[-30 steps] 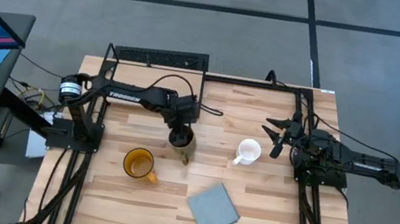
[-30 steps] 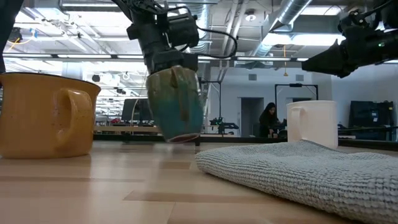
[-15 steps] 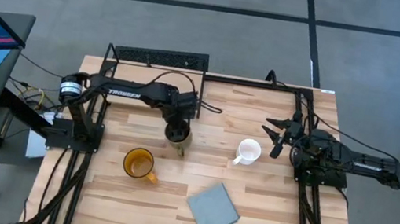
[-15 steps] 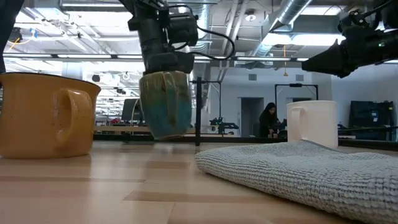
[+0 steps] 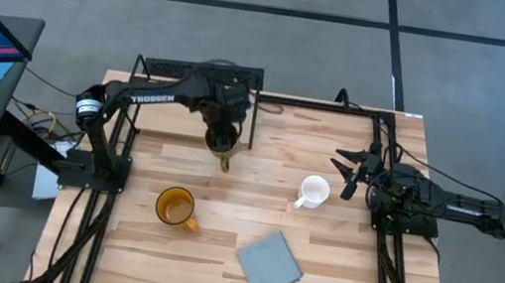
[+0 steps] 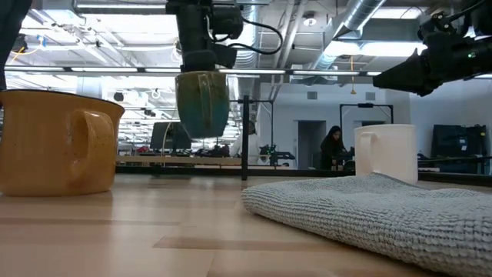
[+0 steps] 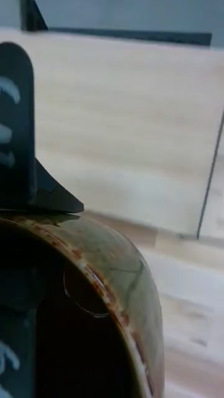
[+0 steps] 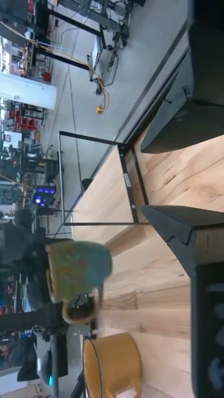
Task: Stack small to large cups/mugs on shelf
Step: Put the green mug on the shelf
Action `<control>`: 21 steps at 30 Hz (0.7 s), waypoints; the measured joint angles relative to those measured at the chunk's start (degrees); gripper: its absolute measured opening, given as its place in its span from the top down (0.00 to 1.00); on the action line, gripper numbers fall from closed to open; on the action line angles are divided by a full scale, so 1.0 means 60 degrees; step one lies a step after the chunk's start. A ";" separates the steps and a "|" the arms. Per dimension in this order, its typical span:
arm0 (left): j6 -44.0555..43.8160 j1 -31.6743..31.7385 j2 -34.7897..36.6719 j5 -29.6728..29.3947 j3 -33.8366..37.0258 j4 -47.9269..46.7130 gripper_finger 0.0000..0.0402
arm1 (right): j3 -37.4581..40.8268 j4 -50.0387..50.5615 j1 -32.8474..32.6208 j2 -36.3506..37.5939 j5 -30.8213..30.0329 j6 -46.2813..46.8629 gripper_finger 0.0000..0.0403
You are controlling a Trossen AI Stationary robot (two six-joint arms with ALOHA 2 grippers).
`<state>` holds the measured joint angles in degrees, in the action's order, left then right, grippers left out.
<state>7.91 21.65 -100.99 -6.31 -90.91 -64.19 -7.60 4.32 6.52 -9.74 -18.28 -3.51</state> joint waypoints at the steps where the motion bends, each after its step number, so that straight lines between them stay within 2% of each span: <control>1: 0.0156 0.0196 0.0003 0.0001 -0.0125 -0.0115 0.95 | 0.0000 0.0000 0.0004 0.0000 0.0000 0.0000 0.58; 10: 0.3183 0.1788 -0.0012 0.0259 -0.0510 -0.0018 0.95 | 0.0000 0.0000 0.0002 0.0000 -0.0004 0.0000 0.58; 14: 0.3529 0.2285 -0.0055 0.0901 -0.0784 0.0232 0.95 | 0.0000 -0.0004 0.0004 0.0000 -0.0004 0.0000 0.58; 21: 0.4078 0.2372 -0.0058 0.0930 -0.1219 0.0791 0.95 | 0.0000 -0.0011 0.0007 0.0001 -0.0342 0.0002 0.58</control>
<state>32.38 35.88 -101.34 -0.73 -98.22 -59.45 -7.60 4.25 6.57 -9.73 -20.34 -3.49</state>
